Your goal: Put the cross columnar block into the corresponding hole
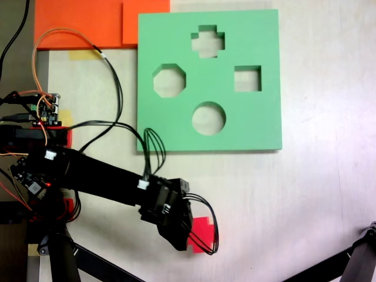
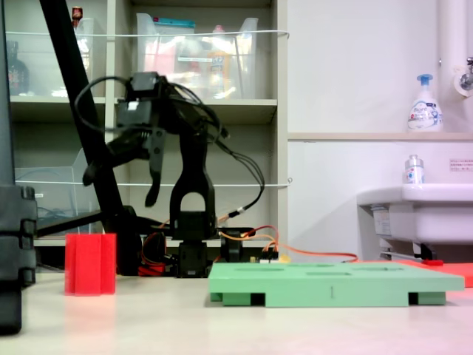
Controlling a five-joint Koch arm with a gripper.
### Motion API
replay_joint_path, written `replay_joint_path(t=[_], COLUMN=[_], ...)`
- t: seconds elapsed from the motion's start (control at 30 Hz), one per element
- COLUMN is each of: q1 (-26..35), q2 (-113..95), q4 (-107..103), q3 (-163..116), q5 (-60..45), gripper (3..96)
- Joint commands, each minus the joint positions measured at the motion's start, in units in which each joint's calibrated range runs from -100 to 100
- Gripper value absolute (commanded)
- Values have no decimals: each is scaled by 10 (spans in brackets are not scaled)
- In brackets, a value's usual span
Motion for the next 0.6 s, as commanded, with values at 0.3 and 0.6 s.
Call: replay_joint_path(t=[0.3,0.6], q1=[-18,-27], q2=[206,310], q4=[-20,-18], q3=[97,116], q5=[-22,-26], gripper=[834,833])
